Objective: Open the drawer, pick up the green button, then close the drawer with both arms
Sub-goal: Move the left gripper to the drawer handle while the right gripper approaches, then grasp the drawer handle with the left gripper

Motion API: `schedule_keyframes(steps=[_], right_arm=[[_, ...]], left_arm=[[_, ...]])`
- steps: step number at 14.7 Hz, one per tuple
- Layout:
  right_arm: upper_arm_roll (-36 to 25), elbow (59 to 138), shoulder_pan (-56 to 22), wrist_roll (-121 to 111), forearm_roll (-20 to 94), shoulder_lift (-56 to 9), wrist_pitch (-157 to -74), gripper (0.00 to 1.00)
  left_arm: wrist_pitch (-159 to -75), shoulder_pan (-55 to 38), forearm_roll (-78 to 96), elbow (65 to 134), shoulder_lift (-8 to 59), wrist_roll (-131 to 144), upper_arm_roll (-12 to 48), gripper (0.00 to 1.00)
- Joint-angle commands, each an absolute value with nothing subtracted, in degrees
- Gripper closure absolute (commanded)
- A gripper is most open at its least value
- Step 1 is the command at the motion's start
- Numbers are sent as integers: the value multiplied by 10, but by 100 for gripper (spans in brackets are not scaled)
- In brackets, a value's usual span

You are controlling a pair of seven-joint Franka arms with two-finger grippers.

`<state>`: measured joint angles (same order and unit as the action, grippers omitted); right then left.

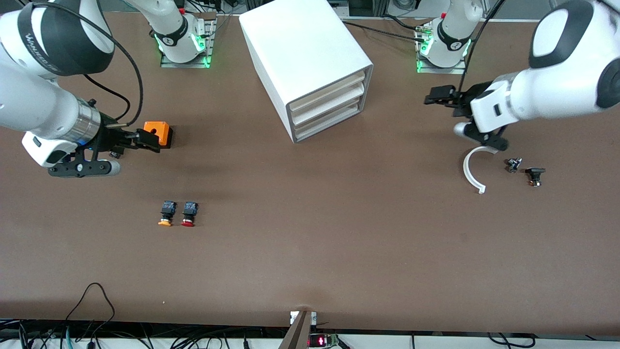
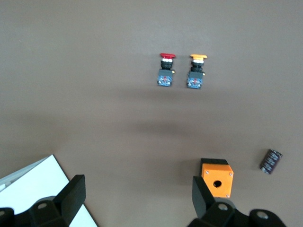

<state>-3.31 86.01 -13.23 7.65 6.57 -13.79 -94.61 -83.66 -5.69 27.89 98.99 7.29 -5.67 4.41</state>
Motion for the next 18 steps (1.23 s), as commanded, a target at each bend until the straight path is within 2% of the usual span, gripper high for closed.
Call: schedule_keyframes(steps=[1, 5, 8, 10, 13, 18], right_arm=[[-30, 853, -141, 76, 78, -156, -980, 0], [-23, 853, -155, 76, 82, -173, -1005, 0], [-23, 853, -155, 75, 82, -179, -1009, 0], [-23, 853, -155, 74, 82, -181, -1009, 0], [-23, 853, -155, 74, 83, -186, -1009, 0], [-23, 853, -155, 74, 110, -188, -1008, 0]], left_arm=[[-838, -56, 359, 982, 134, -113, 52, 1], [-867, -56, 429, 1030, 181, -243, 62, 1], [-984, -56, 506, 1133, 183, -361, 86, 1], [-1037, -55, 536, 1173, 205, -440, 101, 1], [-1038, -45, 624, 1206, 261, -582, 101, 1], [-1041, -53, 687, 1259, 270, -639, 102, 9]])
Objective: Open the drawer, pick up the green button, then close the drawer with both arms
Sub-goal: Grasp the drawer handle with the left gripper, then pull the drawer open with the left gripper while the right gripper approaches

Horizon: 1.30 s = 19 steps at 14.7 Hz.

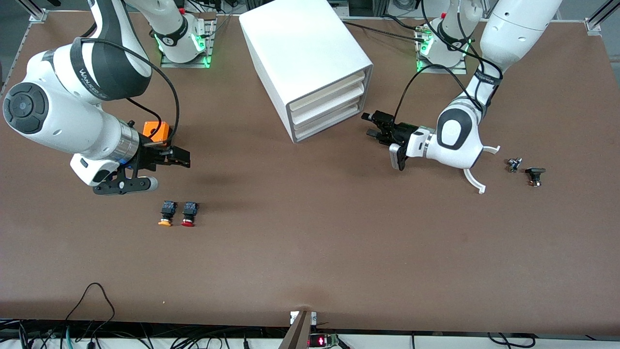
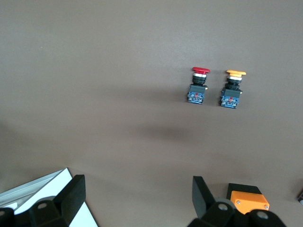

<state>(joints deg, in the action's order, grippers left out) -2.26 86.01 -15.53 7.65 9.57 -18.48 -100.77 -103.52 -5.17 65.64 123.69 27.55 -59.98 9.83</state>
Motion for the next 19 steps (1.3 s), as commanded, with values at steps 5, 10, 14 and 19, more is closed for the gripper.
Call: schedule_keyframes(steps=[5, 10, 14, 19], right_arm=[[-24, 853, -152, 69, 161, -185, -1003, 0], [-23, 795, -203, 277, 146, -195, -999, 0], [-23, 760, -240, 413, 106, -210, -984, 0], [-24, 658, -286, 610, 71, -270, -931, 0]], left_arm=[[-1042, -74, 738, 1293, 286, -694, 102, 20], [-1042, -92, 769, 1295, 322, -741, 102, 30], [-1042, -120, 818, 1314, 323, -766, 103, 33], [-1041, -128, 833, 1323, 334, -796, 102, 98]])
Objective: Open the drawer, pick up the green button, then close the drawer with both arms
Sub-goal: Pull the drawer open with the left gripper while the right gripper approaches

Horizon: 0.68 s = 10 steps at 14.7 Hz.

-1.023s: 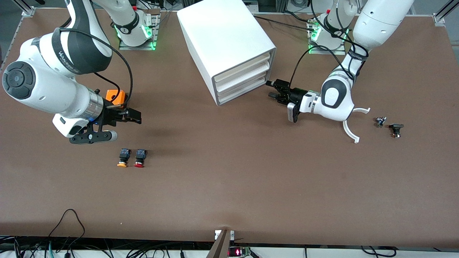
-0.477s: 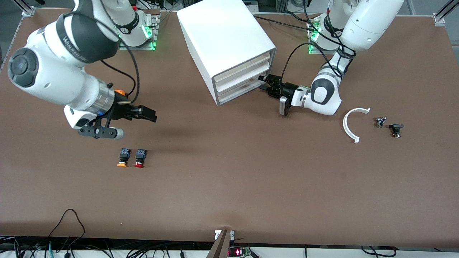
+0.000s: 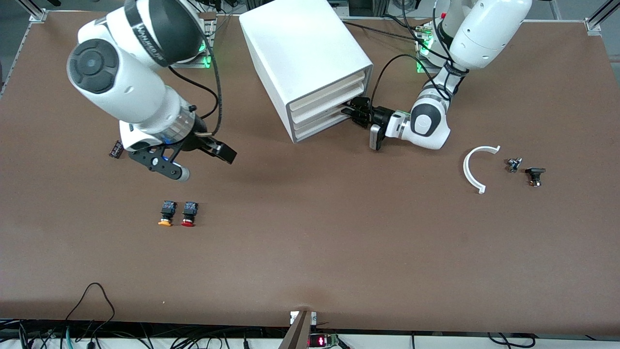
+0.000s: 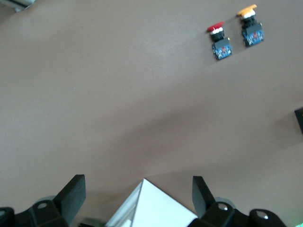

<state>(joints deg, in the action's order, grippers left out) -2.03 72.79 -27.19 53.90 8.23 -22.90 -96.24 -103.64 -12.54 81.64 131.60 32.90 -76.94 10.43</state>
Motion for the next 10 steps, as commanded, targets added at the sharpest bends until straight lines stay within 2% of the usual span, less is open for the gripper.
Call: schedule_keyframes(steps=[1, 6, 10], right_arm=[[-24, 650, -289, 643, 71, -273, -930, 0], [-22, 649, -296, 778, 86, -276, -970, 0], [-22, 649, -315, 860, 97, -285, -1011, 0]], left_arm=[[-1037, -127, 831, 1322, 333, -797, 102, 100], [-1041, -121, 825, 1296, 335, -779, 91, 100], [-1042, -120, 810, 1235, 362, -745, 62, 100]])
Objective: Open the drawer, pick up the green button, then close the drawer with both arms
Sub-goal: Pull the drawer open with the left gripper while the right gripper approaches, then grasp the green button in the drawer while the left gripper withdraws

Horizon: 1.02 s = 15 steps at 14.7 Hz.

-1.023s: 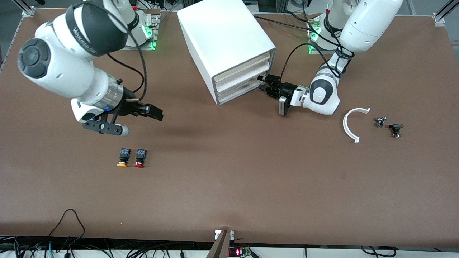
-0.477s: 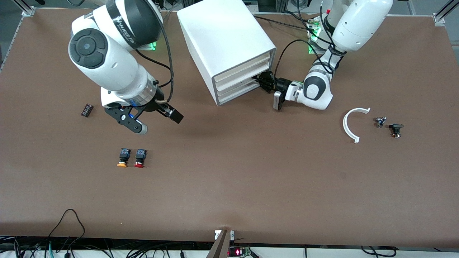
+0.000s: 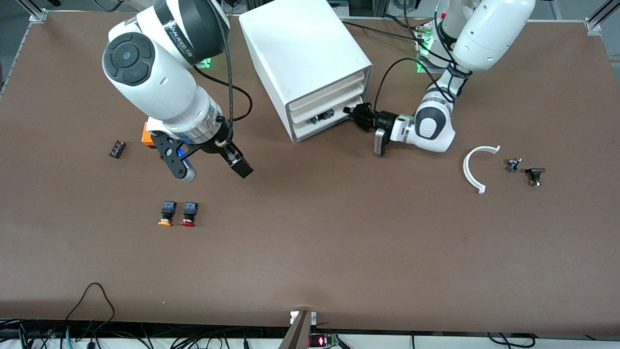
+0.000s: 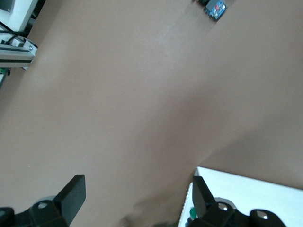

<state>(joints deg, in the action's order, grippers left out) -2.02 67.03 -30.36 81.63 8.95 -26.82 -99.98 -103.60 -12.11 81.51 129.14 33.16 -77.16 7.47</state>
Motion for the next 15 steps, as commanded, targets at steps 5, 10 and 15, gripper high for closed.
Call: schedule_keyframes(steps=[5, 10, 15], right_arm=[[-23, 650, -346, 933, 96, -305, -1058, 0], [-25, 649, -396, 998, 87, -340, -1095, 0], [-29, 648, -458, 1054, 41, -397, -1142, 0]], left_arm=[[-1038, -78, 698, 1157, 369, -689, 40, 100], [-1036, -62, 642, 1094, 392, -649, 40, 38], [-1022, -45, 632, 1090, 365, -640, 40, 0]])
